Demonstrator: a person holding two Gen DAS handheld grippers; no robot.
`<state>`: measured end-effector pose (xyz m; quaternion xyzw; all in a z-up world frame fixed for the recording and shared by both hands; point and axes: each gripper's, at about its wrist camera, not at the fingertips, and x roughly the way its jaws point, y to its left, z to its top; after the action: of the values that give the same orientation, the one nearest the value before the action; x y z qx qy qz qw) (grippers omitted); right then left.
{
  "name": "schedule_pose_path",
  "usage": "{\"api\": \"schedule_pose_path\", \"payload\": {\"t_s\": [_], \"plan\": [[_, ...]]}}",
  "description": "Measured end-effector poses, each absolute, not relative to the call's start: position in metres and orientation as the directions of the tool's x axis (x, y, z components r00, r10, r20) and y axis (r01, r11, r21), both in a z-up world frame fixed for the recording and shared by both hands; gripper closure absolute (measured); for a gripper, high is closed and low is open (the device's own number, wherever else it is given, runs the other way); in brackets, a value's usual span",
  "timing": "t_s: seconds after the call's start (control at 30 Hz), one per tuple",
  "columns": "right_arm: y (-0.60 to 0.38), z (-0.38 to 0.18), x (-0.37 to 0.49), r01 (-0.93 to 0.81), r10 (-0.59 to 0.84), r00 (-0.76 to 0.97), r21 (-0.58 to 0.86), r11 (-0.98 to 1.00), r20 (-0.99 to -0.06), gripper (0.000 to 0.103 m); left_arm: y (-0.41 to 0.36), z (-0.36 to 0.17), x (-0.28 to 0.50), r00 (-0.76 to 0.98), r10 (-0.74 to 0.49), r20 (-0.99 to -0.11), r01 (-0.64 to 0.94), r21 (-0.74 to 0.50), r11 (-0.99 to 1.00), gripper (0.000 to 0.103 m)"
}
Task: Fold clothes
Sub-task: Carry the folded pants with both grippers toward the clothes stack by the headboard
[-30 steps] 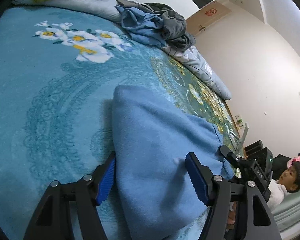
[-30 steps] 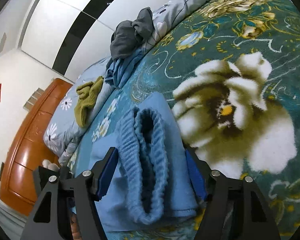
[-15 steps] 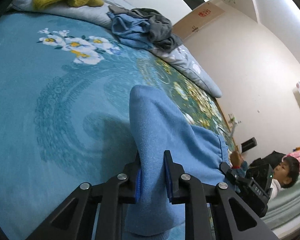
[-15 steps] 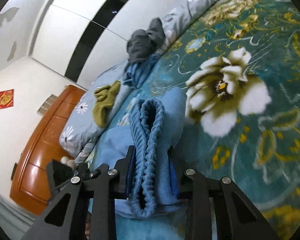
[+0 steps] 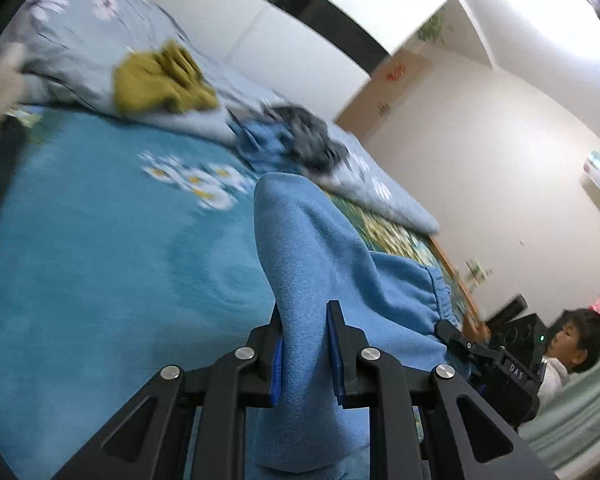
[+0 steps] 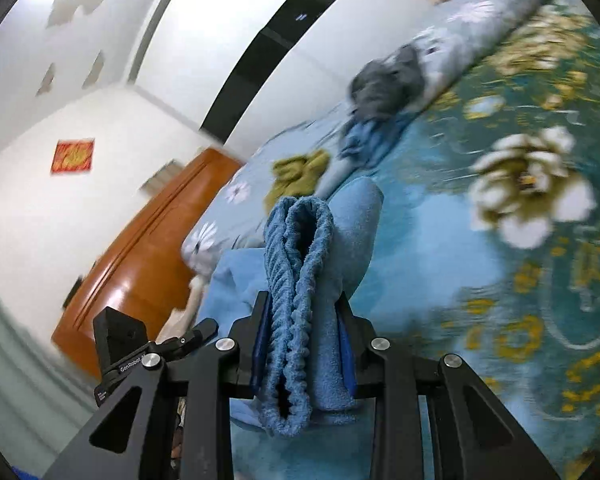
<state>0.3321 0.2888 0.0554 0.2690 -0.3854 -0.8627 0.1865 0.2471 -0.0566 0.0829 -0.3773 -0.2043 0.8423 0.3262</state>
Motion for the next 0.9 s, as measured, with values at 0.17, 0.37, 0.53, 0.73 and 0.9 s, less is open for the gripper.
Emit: {"api": "schedule_pose_path", "payload": {"t_s": [0.17, 0.37, 0.53, 0.73, 0.9], "plan": [[0.226, 0.081, 0.291, 0.219, -0.621, -0.699, 0.719, -0.659, -0.356, 0.072, -0.136, 0.096, 0.244, -0.599, 0.658, -0.455, -0.345, -0.595, -0.726, 0.082], [0.127, 0.115, 0.23, 0.36, -0.735, -0.591, 0.707, -0.609, -0.333, 0.072, -0.241, 0.148, 0.219, -0.705, 0.573, -0.417, -0.334, -0.518, -0.788, 0.082], [0.018, 0.137, 0.161, 0.468, -0.822, -0.453, 0.693, -0.548, -0.344, 0.072, -0.334, 0.191, 0.189, -0.782, 0.485, -0.391, -0.307, -0.436, -0.846, 0.082], [-0.09, 0.148, 0.082, 0.484, -0.861, -0.362, 0.718, -0.501, -0.357, 0.072, -0.427, 0.209, 0.136, -0.828, 0.376, -0.417, -0.214, -0.384, -0.898, 0.082], [-0.156, 0.137, 0.044, 0.452, -0.875, -0.309, 0.752, -0.481, -0.374, 0.072, -0.478, 0.199, 0.101, -0.824, 0.337, -0.456, -0.16, -0.382, -0.91, 0.082]]}}
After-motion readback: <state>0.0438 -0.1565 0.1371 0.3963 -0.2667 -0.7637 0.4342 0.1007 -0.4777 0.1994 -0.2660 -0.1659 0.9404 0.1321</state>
